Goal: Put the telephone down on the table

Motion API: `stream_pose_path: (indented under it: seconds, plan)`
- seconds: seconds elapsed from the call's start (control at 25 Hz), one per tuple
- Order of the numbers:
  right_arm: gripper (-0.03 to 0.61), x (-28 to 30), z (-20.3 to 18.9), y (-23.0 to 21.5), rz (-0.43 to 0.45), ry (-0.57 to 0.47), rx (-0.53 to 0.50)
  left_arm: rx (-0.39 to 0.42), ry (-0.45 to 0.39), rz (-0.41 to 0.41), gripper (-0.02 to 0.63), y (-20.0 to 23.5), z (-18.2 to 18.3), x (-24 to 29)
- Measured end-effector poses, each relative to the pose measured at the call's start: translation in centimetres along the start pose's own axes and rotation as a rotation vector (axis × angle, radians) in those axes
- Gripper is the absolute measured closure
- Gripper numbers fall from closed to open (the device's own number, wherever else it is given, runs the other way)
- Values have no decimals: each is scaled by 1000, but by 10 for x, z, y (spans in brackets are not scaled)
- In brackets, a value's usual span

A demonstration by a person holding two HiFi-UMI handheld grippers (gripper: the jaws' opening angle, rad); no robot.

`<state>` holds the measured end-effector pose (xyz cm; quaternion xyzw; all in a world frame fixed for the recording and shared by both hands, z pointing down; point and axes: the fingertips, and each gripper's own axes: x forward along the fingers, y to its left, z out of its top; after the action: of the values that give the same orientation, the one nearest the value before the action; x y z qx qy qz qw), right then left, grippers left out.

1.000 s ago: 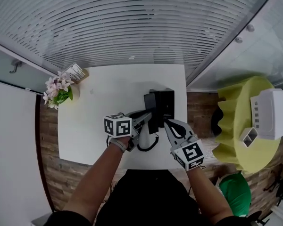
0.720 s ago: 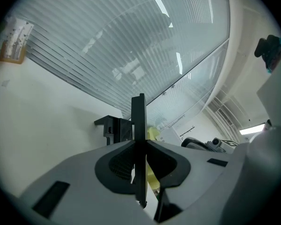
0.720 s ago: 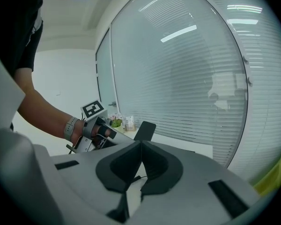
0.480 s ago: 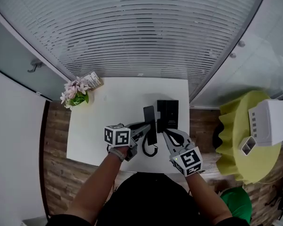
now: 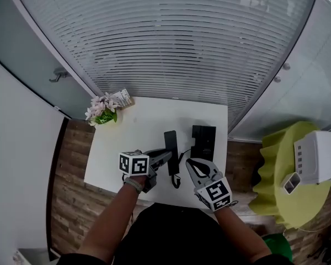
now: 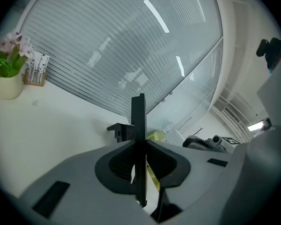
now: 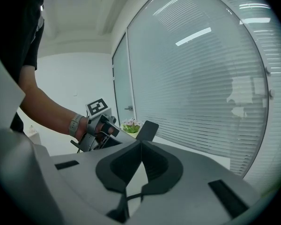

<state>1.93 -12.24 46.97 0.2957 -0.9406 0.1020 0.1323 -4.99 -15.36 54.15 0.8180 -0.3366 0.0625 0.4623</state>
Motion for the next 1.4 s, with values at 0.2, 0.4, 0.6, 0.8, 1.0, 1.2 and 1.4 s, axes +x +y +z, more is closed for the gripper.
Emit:
stream_pose_path:
  seconds: [0.2,0.4,0.6,0.8,1.0,1.2,1.4]
  plan:
    - [555,19,3,18,45,11,-23,-17,-16,30,537,16,0,-21]
    - [555,42,2,32,48,34,-39,-35,6,8,537,36,0,-40]
    - [555,65,-3,51,38,69,-29,-40,52,0,537,62,-3,-59]
    - [555,83,-5,62,7,86,-21,-8,76,-1,537,79,8,-73]
    - [555,98,-6,67,-35,101,-16,14,136,-1,537,103,7,-79]
    - [555,112,-10,66,-84,115,7,29,193,3,537,128,9,-79]
    - [555,126,-18,65,-131,134,34,20,232,-6,537,153,13,-76]
